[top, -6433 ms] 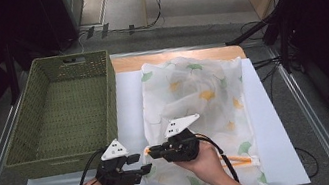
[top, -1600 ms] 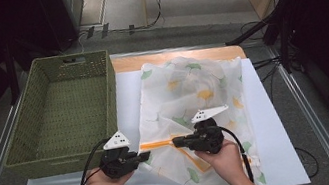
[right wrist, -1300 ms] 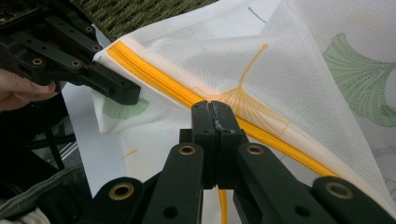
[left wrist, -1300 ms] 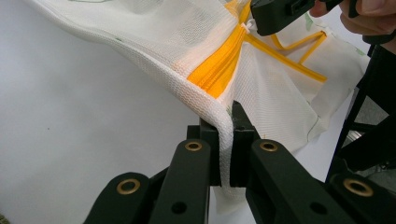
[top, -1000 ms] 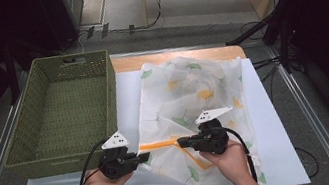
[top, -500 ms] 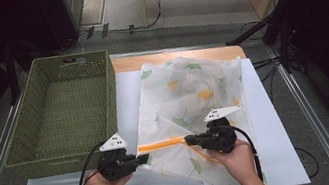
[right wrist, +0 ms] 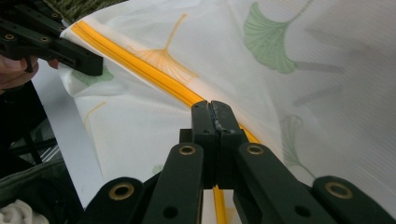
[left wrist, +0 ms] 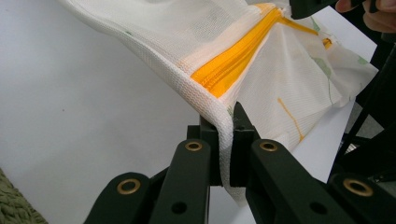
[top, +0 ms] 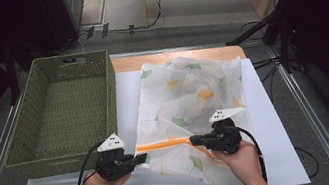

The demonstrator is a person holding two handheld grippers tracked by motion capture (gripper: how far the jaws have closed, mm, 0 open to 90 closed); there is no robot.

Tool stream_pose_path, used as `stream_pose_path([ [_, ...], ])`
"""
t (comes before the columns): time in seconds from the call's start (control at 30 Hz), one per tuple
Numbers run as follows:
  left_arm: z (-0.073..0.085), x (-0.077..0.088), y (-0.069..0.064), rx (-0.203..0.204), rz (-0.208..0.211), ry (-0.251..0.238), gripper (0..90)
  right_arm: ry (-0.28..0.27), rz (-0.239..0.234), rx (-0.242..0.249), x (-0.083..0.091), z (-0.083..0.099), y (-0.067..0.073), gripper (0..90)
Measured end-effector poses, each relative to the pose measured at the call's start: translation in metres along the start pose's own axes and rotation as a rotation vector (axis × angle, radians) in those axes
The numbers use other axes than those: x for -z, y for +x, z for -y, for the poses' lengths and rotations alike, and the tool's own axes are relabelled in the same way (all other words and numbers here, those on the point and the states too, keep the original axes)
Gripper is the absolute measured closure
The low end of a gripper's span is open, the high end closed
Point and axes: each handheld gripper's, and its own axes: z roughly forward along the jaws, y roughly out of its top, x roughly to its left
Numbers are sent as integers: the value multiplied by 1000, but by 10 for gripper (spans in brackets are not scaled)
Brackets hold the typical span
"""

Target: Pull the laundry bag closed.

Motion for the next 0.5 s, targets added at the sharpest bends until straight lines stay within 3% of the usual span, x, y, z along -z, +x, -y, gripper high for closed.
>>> stream_pose_path([
  [0.1,-1,1,-1,-13,-18,-3,891,-11,16,-15,7,4,-4,900],
  [0.23,-1,0,-1,-13,-11,-7,890,-20,24,-37,14,8,-10,900],
  [0.5,-2,0,-1,-21,-24,-4,890,-23,38,-40,18,10,-12,900],
])
